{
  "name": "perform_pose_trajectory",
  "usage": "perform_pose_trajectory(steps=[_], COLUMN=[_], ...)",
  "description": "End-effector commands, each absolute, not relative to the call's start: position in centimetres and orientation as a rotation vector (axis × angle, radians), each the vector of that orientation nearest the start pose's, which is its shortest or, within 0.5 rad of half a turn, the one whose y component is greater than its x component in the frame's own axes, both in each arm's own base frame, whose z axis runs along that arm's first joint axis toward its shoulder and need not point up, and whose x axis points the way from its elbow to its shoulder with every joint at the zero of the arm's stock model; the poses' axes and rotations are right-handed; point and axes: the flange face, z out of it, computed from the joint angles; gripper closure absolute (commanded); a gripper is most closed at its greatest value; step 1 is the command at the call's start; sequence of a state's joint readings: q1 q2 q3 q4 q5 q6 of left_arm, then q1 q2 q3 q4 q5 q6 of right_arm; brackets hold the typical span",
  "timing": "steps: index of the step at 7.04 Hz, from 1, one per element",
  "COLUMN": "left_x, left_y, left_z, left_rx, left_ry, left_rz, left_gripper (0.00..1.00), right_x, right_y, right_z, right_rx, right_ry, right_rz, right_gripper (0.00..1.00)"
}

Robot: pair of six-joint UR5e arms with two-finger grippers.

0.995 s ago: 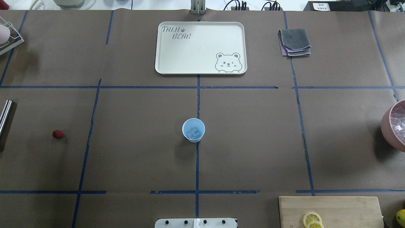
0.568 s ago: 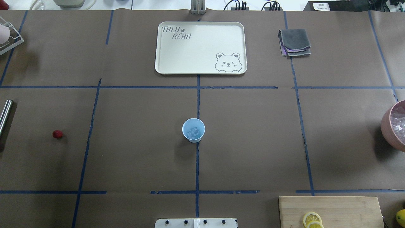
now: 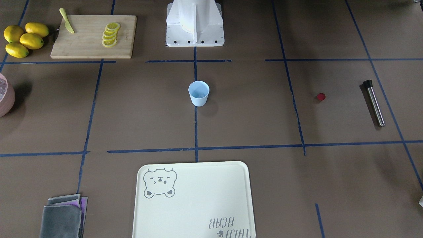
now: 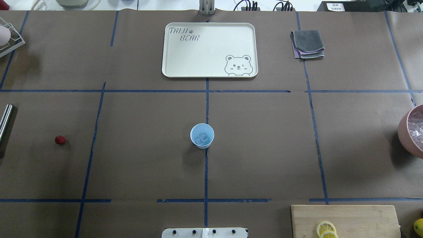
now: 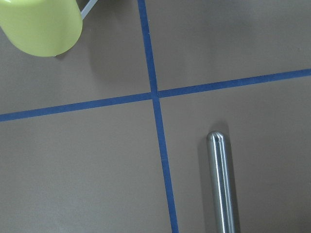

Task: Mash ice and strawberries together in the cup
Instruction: 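Grasp a third ice cube from the pink bowl with the right gripper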

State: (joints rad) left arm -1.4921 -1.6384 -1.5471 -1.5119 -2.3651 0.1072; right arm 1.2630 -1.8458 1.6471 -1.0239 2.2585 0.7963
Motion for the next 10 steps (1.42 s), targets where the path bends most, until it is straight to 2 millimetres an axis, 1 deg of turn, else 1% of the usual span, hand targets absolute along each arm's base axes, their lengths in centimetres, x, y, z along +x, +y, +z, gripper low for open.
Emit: perform_pose_trajectory(steps=[1, 2, 3, 4, 6, 7, 8, 9, 10], left_x=[-2.2, -2.2, -2.1, -2.1, -2.1, -2.1, -2.1, -2.1, -2.0], left_y=[-52.2, -52.2, -52.2, -52.2, -52.3, -52.3, -52.3, -52.3, -52.3], left_z=[64.1, 64.1, 64.0, 64.0, 63.9, 63.9, 63.7, 63.6, 63.5], left_rx=[-0.004, -0.003, -0.002, -0.001, 0.0, 0.001, 0.004, 0.006, 0.007], left_ry=[0.794, 0.794, 0.796, 0.796, 0.799, 0.799, 0.799, 0.799, 0.799], left_rz=[0.169, 0.17, 0.17, 0.17, 0.171, 0.17, 0.171, 0.171, 0.174], left_gripper=[0.0, 0.0, 0.0, 0.0, 0.0, 0.0, 0.0, 0.0, 0.0], right_x=[-5.4, -5.4, -5.4, -5.4, -5.4, -5.2, -4.8, -4.3, -4.4], right_y=[-39.1, -39.1, -39.1, -39.1, -39.1, -38.8, -38.3, -37.3, -37.4], right_z=[68.9, 68.9, 68.9, 68.9, 68.6, 68.3, 67.3, 64.8, 61.7], right_rx=[-0.078, -0.082, -0.084, -0.083, -0.07, -0.067, -0.05, -0.011, 0.031], right_ry=[-0.755, -0.758, -0.76, -0.76, -0.762, -0.764, -0.769, -0.783, -0.807], right_rz=[0.343, 0.351, 0.354, 0.351, 0.339, 0.34, 0.338, 0.329, 0.32], right_gripper=[0.24, 0.47, 0.63, 0.74, 0.83, 0.89, 0.95, 0.98, 0.98])
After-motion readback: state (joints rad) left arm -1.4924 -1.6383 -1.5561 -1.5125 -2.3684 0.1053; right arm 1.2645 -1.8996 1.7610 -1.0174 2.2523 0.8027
